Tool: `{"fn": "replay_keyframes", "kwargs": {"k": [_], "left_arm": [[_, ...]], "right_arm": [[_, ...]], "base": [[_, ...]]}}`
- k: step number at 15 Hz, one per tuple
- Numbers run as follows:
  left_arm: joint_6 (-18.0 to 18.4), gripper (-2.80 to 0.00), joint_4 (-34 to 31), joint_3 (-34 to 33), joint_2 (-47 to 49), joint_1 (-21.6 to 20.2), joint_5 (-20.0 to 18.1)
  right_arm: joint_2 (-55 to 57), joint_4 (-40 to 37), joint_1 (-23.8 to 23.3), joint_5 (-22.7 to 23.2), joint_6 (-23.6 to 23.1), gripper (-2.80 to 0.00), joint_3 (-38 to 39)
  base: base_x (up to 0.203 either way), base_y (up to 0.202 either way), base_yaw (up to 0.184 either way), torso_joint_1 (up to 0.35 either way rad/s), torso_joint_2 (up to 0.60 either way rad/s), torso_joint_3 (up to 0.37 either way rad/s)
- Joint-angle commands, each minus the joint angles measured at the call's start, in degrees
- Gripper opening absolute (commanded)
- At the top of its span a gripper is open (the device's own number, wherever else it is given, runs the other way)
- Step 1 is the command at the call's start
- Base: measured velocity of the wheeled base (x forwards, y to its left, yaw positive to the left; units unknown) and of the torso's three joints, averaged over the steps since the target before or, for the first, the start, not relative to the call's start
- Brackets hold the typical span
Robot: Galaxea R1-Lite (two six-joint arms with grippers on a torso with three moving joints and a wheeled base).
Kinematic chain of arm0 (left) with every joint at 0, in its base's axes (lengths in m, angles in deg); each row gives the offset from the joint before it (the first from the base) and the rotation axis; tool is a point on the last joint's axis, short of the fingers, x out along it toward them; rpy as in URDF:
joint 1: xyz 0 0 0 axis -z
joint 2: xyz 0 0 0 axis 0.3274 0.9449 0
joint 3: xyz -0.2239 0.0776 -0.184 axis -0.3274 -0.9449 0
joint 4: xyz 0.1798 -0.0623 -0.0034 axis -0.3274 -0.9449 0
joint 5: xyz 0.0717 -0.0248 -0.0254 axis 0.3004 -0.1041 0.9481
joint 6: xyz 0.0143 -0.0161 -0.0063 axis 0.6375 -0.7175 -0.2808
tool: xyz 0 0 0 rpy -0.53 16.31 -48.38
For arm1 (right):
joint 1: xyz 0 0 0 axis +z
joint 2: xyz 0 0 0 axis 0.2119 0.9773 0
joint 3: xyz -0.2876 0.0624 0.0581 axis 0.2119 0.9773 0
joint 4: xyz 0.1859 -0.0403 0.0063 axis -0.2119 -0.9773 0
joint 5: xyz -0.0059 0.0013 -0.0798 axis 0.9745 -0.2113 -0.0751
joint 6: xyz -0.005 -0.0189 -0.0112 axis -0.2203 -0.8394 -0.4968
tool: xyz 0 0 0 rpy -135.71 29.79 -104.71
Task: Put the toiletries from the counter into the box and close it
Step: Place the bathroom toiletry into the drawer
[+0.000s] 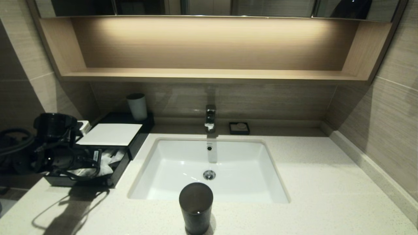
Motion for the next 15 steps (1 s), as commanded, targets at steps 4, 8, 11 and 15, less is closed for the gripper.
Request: {"fn": "replay_keyframes", "kwargs": {"k": [4,8,11,15], "left_arm": [[-0.07,-2.8,0.25,-0.31,1.32,-0.04,-0.06],[0.02,-2.8,0.43,-0.57,2.6,-0.04,-0.08],[0.02,-2.8,0.52,-0.59,3.11,0.05,-0.15],[0.06,-2.8,0.52,-0.39,3.78,0.05,-0.06]], "right_arm": [[0.0,0.01,0.01,-0.01,-0.02,-2.8,0.09],[0.0,0.01,0.01,-0.01,-0.02,-2.8,0.09],[0.0,0.01,0.01,-0.01,-0.02,-2.8,0.09],[0.0,0.01,0.01,-0.01,-0.02,-2.8,0.08]], "base": [[0.0,0.0,0.0,0.0,0.0,0.0],[0.0,0.0,0.0,0.0,0.0,0.0],[0.0,0.0,0.0,0.0,0.0,0.0],[0.0,0.0,0.0,0.0,0.0,0.0]]}}
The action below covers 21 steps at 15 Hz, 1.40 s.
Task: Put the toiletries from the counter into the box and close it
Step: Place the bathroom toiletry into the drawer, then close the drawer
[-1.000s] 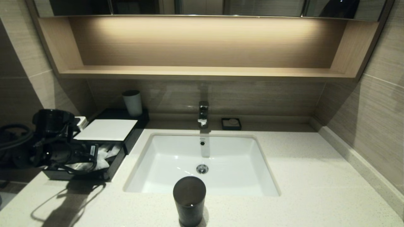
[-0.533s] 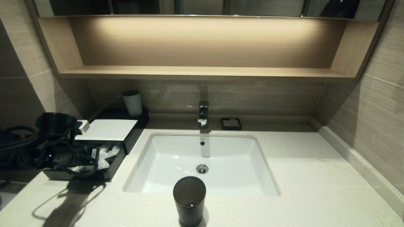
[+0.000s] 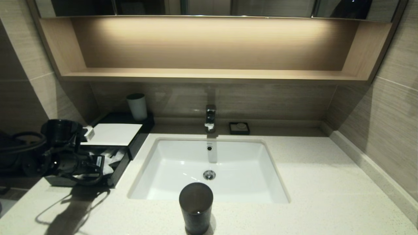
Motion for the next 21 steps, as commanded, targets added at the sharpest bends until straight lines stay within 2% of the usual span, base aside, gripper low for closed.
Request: {"fn": "replay_keyframes", "kwargs": {"k": [1,13,18,21], "left_arm": [[0.02,-2.8,0.15,-0.03,0.89,-0.01,0.07],[-0.06,-2.8,1.73,1.02,0.4,-0.01,0.41],[-0.06,-2.8,4.0,-0.48,-4.45,-0.5,1.08],[-0.08,-2.8,4.03,-3.78,-8.66,-1.3,1.12]], "right_arm": [[0.0,0.01,0.01,0.01,-0.02,-2.8,0.08],[0.0,0.01,0.01,0.01,-0.02,-2.8,0.09],[0.0,0.01,0.01,0.01,-0.02,-2.8,0.0],[0.0,0.01,0.01,0.01,-0.02,-2.8,0.09]], "base": [[0.0,0.0,0.0,0.0,0.0,0.0],[0.0,0.0,0.0,0.0,0.0,0.0],[0.0,0.0,0.0,0.0,0.0,0.0],[0.0,0.0,0.0,0.0,0.0,0.0]]}}
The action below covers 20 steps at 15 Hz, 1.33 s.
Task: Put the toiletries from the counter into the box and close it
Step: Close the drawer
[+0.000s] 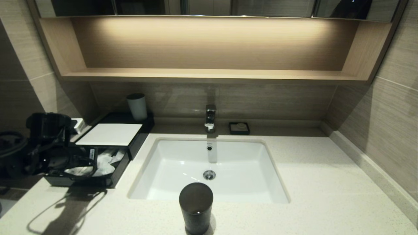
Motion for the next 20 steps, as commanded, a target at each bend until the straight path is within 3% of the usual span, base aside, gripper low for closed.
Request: {"fn": "replay_keyframes", "kwargs": {"k": [1,9,14,20], "left_arm": [[0.02,-2.8,0.12,-2.84,-4.5,-0.6,0.07],[-0.15,-2.8,-0.05,-11.73,-11.59,-5.82,0.2],[0.06,-2.8,0.06,-16.27,-12.18,-5.87,0.12],[0.1,-2.8,-0.02,-17.28,-10.39,-5.78,0.03]], "right_arm": [[0.0,0.02,0.01,0.09,-0.02,-2.8,0.09],[0.0,0.02,0.01,0.02,-0.02,-2.8,0.02],[0.0,0.02,0.01,0.02,-0.02,-2.8,0.08],[0.0,0.02,0.01,0.02,-0.02,-2.8,0.09]], "base": [[0.0,0.0,0.0,0.0,0.0,0.0],[0.0,0.0,0.0,0.0,0.0,0.0],[0.0,0.0,0.0,0.0,0.0,0.0],[0.0,0.0,0.0,0.0,0.0,0.0]]}}
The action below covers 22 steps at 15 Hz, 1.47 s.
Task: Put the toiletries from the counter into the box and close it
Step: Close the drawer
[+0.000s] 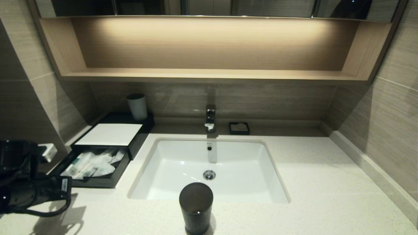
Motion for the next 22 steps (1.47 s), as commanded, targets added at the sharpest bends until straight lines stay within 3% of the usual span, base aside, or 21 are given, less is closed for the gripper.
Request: {"fn": "replay_keyframes", "kwargs": {"k": [1,22], "left_arm": [[0.09,-2.8,0.2,-0.09,1.68,0.02,-0.04],[0.44,-2.8,2.84,6.45,10.83,0.83,0.03]], "right_arm": [[0.0,0.01,0.01,-0.01,-0.04,-2.8,0.09],[0.0,0.01,0.01,-0.01,-0.04,-2.8,0.09]], "base": [[0.0,0.0,0.0,0.0,0.0,0.0],[0.0,0.0,0.0,0.0,0.0,0.0]]}}
